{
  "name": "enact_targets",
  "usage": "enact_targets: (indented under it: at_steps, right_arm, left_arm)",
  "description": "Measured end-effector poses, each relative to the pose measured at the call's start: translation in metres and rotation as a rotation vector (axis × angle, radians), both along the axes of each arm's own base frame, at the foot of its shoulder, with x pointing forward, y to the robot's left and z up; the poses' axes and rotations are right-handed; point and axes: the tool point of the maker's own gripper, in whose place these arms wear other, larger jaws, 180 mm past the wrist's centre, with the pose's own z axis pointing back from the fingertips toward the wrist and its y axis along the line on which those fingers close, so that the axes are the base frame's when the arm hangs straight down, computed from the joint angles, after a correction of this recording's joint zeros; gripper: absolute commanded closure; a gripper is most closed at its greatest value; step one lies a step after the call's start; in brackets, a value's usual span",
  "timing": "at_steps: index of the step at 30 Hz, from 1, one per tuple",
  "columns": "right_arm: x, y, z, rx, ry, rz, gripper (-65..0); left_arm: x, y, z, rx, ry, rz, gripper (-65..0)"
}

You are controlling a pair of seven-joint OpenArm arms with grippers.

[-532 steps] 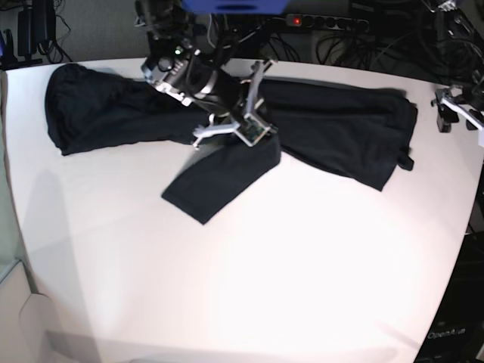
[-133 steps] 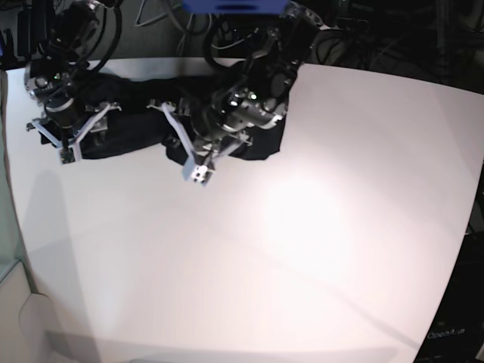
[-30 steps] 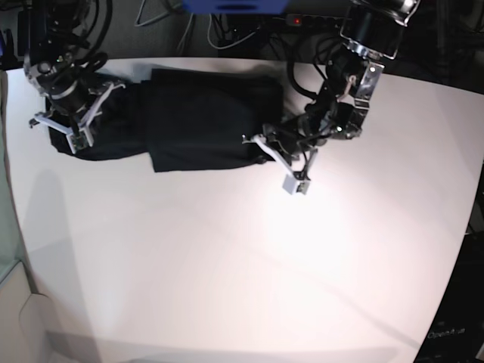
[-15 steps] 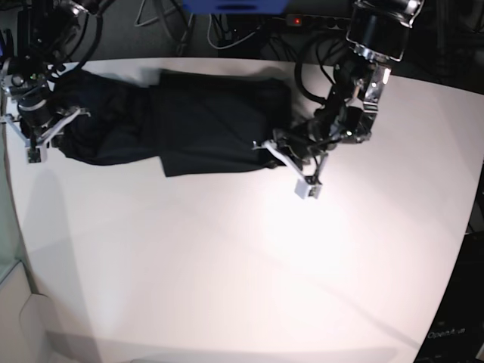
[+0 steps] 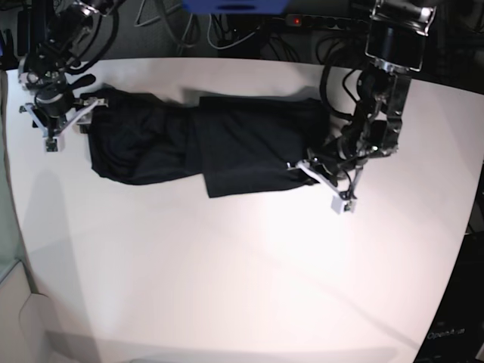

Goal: Fold the T-shirt properly
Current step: 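Press the folded strip flat with both grippers and pull the left gripper back, then grasp the strip end with the right gripper and lift it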

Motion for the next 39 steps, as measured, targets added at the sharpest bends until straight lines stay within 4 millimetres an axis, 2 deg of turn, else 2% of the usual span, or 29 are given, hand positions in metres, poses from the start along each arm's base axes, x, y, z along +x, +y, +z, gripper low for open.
enact_targets:
  at_steps: [5, 11, 20, 25, 30, 33, 37, 38, 39]
  right_arm:
    - [0.011, 0.016, 0.002, 0.014, -0.015, 0.046, -36.1]
    - [0.031, 0.014, 0.015, 0.009, -0.068, 0.044, -36.1]
    - [0.031, 0.014, 0.014, 0.011, -0.065, 0.043, -36.1]
    - [0.023, 0.022, -0.011, 0.072, -0.018, 0.039, -36.0]
    - [0.029, 0.029, -0.021, 0.13, -0.054, 0.036, -34.7]
    - [0.031, 0.03, -0.021, 0.135, -0.058, 0.037, -26.1]
    - [0.033, 0.037, -0.021, 0.153, -0.073, 0.03, -2.8]
    - [0.035, 0.038, -0.021, 0.155, -0.074, 0.031, 0.0]
    - [0.036, 0.038, -0.021, 0.155, -0.064, 0.03, 0.0]
  left_arm:
    - [0.002, 0.0, 0.002, 0.0, -0.002, 0.0, 0.0]
    - [0.002, 0.0, 0.002, 0.0, -0.002, 0.0, 0.0]
    - [0.003, 0.0, 0.003, 0.0, -0.003, 0.001, 0.0]
    - [0.003, 0.0, 0.002, 0.0, -0.002, 0.002, 0.0]
    - [0.004, 0.0, 0.004, 0.001, 0.001, -0.002, 0.0]
    - [0.005, -0.001, 0.004, -0.001, 0.0, 0.002, 0.0]
    - [0.008, -0.004, 0.014, 0.007, -0.024, 0.001, 0.0]
    - [0.011, -0.007, 0.022, 0.002, -0.046, -0.009, 0.0]
    - [0.016, -0.01, 0.033, -0.003, -0.079, -0.017, 0.0]
